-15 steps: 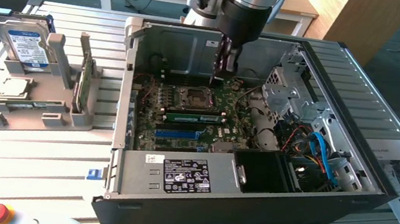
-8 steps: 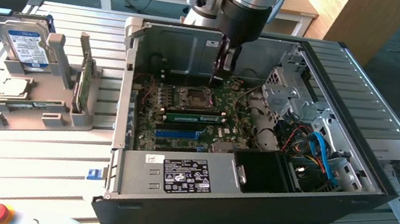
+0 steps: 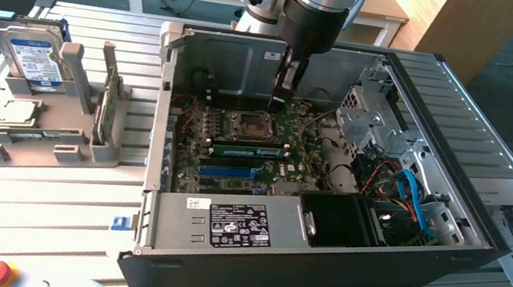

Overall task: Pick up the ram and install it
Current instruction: 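Press down the ram until it locks into place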

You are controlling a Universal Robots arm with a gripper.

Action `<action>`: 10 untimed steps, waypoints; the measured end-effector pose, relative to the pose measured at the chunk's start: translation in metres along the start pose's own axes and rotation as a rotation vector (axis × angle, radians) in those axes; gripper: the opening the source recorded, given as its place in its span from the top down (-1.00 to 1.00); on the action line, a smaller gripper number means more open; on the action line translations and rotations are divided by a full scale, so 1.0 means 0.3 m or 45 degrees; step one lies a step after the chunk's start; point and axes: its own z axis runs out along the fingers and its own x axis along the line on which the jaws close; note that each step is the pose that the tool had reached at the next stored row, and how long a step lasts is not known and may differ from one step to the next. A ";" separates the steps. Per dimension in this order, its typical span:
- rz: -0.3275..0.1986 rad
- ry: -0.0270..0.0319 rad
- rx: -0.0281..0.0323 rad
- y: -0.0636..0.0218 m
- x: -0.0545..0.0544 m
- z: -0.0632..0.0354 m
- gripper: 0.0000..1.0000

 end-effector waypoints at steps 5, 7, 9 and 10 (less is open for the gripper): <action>0.070 -0.0034 -0.0006 0.000 0.000 0.000 0.80; 0.097 -0.0047 -0.0008 0.000 0.000 0.000 0.80; 0.126 -0.0061 -0.0011 0.000 0.000 0.000 0.80; 0.140 -0.0068 -0.0012 0.000 0.000 0.000 0.80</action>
